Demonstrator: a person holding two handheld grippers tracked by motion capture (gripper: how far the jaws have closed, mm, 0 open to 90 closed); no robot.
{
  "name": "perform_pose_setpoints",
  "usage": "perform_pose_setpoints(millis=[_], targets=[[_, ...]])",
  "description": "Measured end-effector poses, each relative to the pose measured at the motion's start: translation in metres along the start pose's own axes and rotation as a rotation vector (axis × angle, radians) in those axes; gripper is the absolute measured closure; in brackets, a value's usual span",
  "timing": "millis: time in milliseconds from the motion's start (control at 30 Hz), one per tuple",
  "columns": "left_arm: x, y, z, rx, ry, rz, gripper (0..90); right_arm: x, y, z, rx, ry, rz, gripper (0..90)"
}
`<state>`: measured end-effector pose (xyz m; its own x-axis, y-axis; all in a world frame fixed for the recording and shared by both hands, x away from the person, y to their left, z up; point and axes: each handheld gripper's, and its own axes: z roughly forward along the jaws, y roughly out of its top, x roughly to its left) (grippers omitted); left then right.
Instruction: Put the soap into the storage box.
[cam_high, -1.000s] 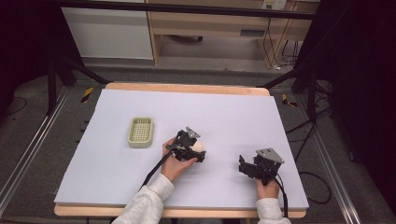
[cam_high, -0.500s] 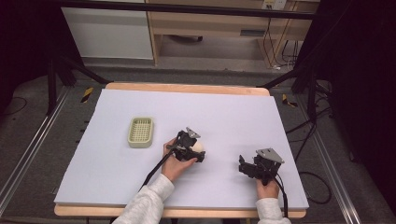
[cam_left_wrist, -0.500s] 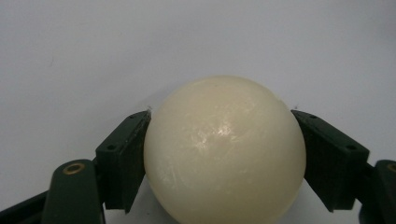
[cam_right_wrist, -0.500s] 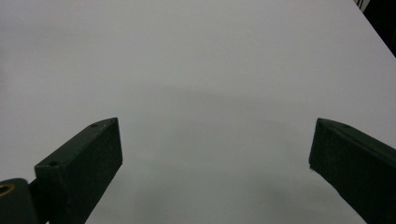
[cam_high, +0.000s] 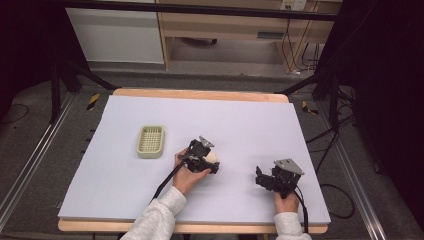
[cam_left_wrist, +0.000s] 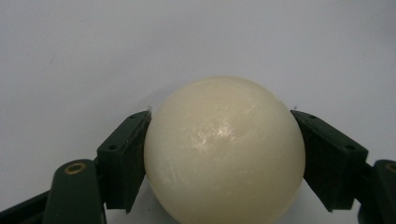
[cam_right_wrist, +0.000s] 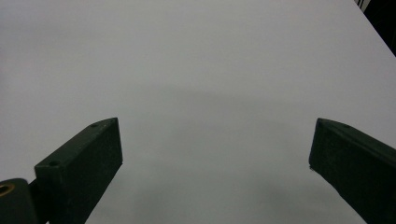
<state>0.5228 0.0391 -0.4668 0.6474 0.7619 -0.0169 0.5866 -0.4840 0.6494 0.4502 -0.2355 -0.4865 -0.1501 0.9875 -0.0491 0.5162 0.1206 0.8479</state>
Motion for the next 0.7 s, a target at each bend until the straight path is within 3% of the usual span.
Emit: perform_pose_setpoints(millis=[333,700], targets=[[0.004,0.001,-0.017,-0.028,-0.006,0.008,23.9,0.0,0.0,0.0,-0.001,-0.003,-0.007,3.1],[0.021,-0.001,-0.044,-0.05,0.005,0.009,23.9,0.0,0.0,0.0,0.002,-0.001,0.002,3.1]])
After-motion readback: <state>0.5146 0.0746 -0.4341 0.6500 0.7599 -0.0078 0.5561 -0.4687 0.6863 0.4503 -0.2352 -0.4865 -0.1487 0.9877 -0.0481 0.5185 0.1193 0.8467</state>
